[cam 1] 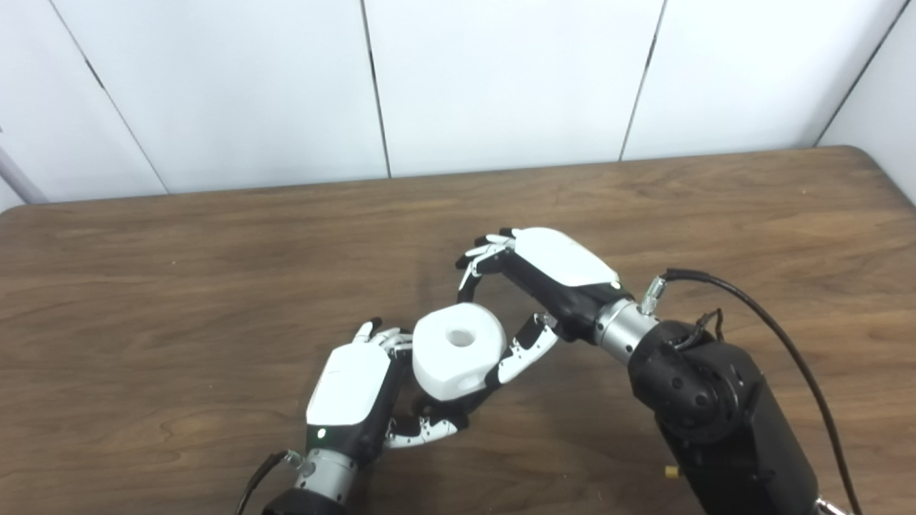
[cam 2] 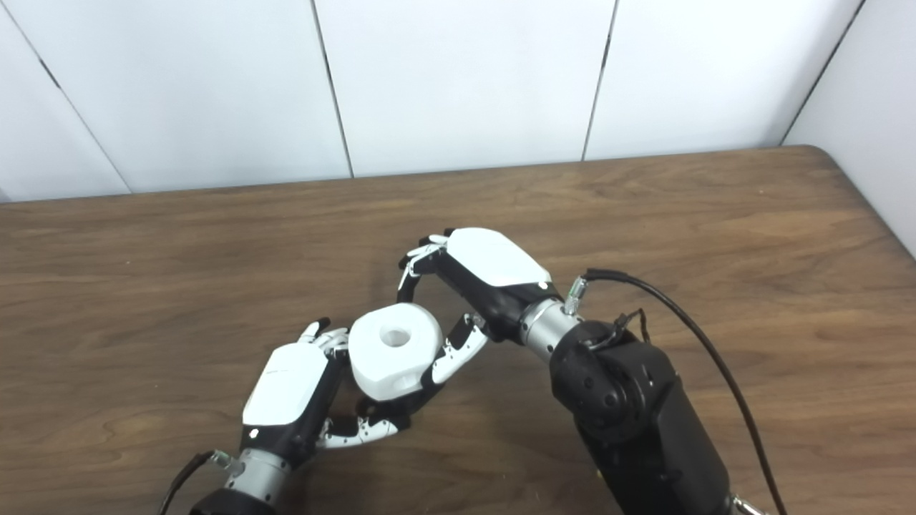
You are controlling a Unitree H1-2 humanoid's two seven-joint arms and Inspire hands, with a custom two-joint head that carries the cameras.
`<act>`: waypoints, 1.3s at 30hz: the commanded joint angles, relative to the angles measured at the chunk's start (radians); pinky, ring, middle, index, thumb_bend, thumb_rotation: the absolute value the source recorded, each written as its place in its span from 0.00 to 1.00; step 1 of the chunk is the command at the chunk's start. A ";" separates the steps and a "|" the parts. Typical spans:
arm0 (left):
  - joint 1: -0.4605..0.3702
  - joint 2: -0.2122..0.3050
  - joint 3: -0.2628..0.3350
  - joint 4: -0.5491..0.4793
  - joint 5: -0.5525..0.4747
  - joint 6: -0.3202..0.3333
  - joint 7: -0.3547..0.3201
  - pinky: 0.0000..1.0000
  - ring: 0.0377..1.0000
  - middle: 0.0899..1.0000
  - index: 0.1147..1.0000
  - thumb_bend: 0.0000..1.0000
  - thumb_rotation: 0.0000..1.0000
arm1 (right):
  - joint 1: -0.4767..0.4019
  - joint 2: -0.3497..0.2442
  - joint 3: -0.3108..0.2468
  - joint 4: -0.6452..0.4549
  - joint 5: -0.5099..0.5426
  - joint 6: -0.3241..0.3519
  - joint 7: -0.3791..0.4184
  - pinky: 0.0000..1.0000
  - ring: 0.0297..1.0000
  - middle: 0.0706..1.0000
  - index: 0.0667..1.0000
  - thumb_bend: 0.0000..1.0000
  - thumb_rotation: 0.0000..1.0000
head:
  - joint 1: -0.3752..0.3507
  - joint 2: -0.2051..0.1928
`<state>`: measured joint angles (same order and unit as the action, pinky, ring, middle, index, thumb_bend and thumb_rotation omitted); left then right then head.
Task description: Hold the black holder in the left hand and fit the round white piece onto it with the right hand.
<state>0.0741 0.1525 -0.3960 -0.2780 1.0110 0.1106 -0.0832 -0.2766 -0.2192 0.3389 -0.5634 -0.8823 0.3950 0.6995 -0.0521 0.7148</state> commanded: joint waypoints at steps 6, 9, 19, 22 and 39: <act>-0.005 0.004 -0.006 -0.004 0.005 -0.006 -0.012 0.97 0.83 0.72 0.42 0.52 0.05 | -0.008 -0.005 0.004 -0.014 -0.001 -0.024 -0.013 1.00 0.92 0.81 0.45 0.52 0.14 | 0.000 0.001; -0.005 0.005 -0.005 -0.003 0.004 -0.009 -0.009 0.97 0.83 0.72 0.42 0.52 0.05 | -0.007 -0.005 0.003 -0.012 -0.001 -0.025 -0.015 1.00 0.92 0.81 0.45 0.52 0.14 | 0.000 0.001; -0.005 0.007 -0.004 -0.005 0.007 -0.008 -0.011 0.96 0.83 0.72 0.42 0.52 0.05 | -0.005 -0.007 0.003 -0.013 -0.005 -0.028 -0.020 1.00 0.93 0.81 0.45 0.52 0.14 | -0.008 -0.001; -0.005 0.008 -0.005 -0.005 0.009 -0.008 -0.011 0.96 0.83 0.72 0.42 0.52 0.05 | -0.004 -0.008 0.005 -0.012 -0.010 -0.029 -0.021 1.00 0.92 0.81 0.45 0.53 0.14 | -0.008 -0.001; -0.008 0.010 -0.006 -0.003 0.013 -0.007 -0.014 0.96 0.83 0.72 0.42 0.52 0.05 | -0.006 -0.009 0.002 -0.015 -0.012 -0.023 -0.018 1.00 0.93 0.82 0.46 0.52 0.15 | -0.010 0.000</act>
<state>0.0730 0.1545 -0.3960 -0.2780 1.0130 0.1098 -0.0837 -0.2698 -0.2247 0.3399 -0.5636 -0.8892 0.3897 0.6866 -0.0614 0.7148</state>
